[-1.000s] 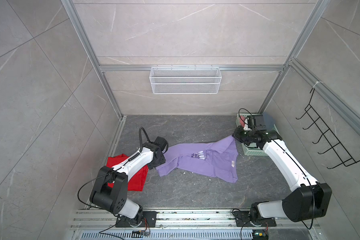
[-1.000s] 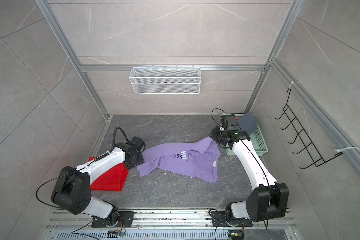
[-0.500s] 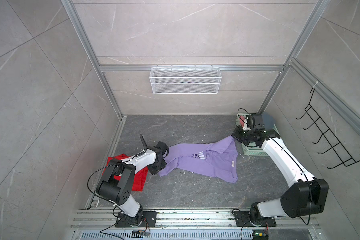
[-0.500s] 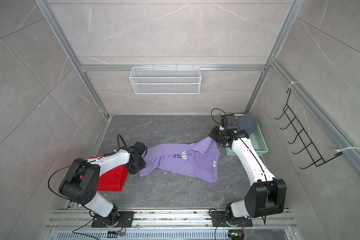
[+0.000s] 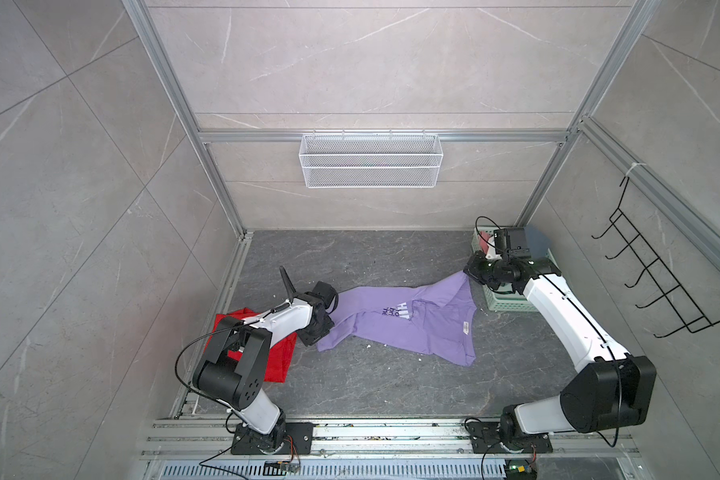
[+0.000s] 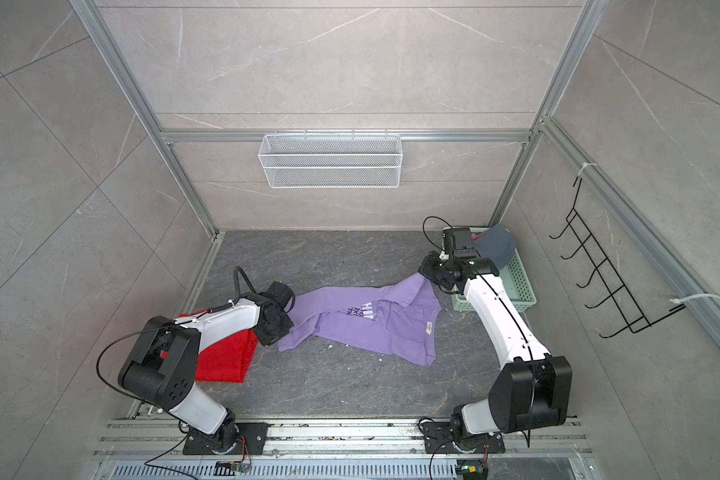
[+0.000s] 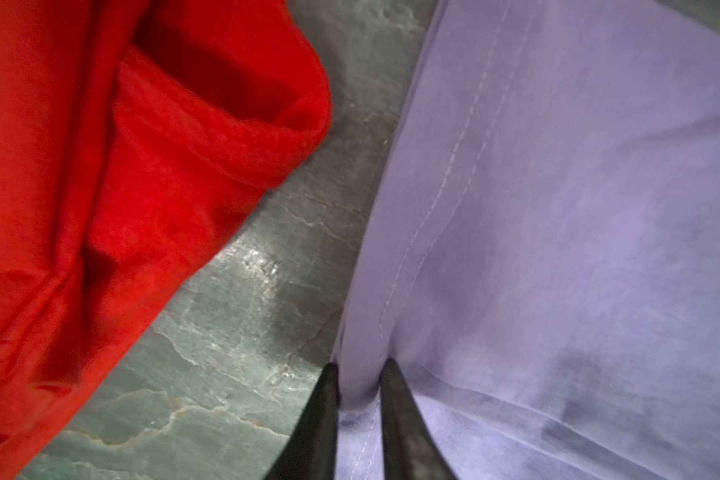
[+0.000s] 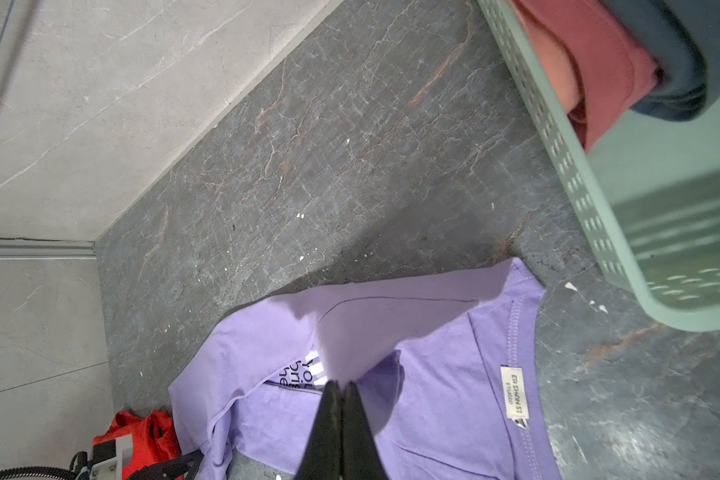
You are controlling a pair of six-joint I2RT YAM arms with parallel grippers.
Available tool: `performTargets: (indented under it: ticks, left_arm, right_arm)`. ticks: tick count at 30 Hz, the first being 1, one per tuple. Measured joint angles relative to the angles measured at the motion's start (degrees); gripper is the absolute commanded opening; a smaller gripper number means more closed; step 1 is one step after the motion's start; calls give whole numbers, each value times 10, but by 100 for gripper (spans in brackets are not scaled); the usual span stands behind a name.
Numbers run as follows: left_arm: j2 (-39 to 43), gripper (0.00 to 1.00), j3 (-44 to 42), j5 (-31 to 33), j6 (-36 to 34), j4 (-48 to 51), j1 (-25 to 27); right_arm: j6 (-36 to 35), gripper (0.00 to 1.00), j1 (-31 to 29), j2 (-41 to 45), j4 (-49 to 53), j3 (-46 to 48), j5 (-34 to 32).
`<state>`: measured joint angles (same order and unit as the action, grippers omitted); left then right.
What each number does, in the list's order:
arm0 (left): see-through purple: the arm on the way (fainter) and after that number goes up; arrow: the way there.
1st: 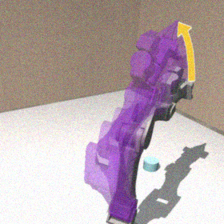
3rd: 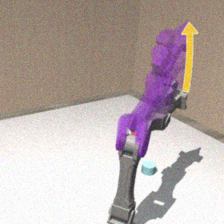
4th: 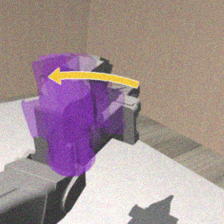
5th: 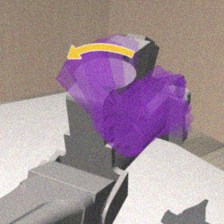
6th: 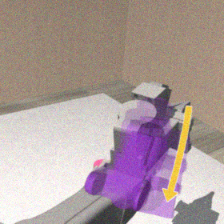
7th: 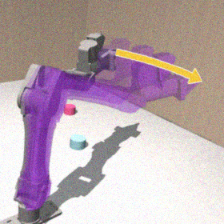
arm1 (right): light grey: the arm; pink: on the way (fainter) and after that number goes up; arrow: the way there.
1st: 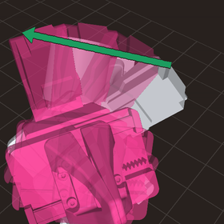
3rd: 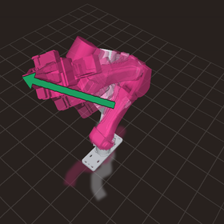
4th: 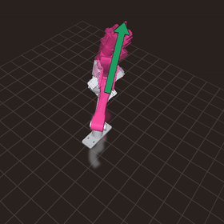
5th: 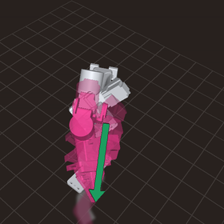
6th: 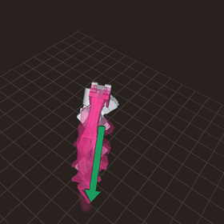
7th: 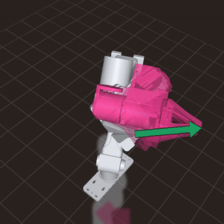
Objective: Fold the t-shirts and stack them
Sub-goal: 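Lift the purple t-shirt high with both grippers holding opposite corners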
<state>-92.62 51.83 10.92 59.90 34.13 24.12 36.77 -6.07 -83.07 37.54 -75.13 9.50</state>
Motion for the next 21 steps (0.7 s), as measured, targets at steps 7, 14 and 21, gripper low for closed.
performTargets:
  ticks: [7, 14, 21]
  left_arm:
    - [4, 7, 2, 16, -28, 3, 0]
    - [47, 2, 47, 42, -77, 45, 0]
    - [101, 0, 104, 60, -126, 102, -1]
  right_arm:
    - [-5, 0, 4, -7, 1, -10, 4]
    - [-4, 0, 6, -9, 0, -25, 4]
    - [-4, 0, 6, -9, 0, -48, 3]
